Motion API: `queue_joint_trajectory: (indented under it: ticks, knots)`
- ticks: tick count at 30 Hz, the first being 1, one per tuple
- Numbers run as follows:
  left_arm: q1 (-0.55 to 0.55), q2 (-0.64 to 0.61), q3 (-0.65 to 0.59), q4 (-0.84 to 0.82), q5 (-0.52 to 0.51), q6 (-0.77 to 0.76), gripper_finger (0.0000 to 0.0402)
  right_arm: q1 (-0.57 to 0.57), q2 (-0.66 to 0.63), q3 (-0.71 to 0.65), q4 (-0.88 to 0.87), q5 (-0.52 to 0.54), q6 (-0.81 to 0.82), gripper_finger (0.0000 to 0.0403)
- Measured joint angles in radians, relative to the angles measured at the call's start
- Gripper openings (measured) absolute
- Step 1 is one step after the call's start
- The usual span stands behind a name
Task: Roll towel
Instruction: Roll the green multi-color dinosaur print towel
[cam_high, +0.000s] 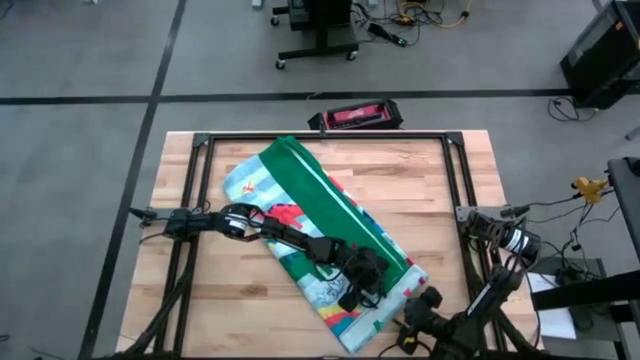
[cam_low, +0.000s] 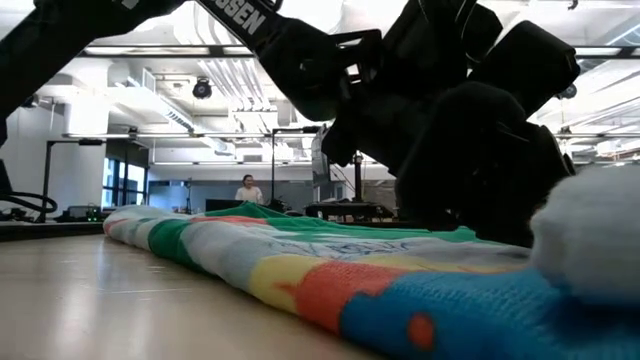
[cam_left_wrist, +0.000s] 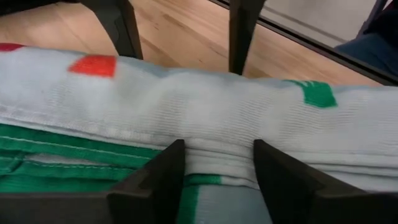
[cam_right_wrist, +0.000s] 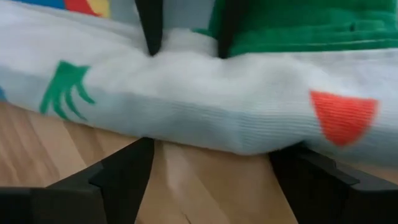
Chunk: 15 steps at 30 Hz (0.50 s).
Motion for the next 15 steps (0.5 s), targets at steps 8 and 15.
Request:
queue_joint_trajectory:
  ticks: [8,15]
  knots:
    - [-0.001,0.0,-0.002,0.0,-0.001,-0.008,0.0174,-0.055,-0.057,0.0,-0.011,0.031,-0.124,0.0296]
    - [-0.002,0.0,-0.004,0.0,-0.003,-0.012,0.0178,-0.055,-0.083,0.001,-0.011,0.015,-0.142,0.0292]
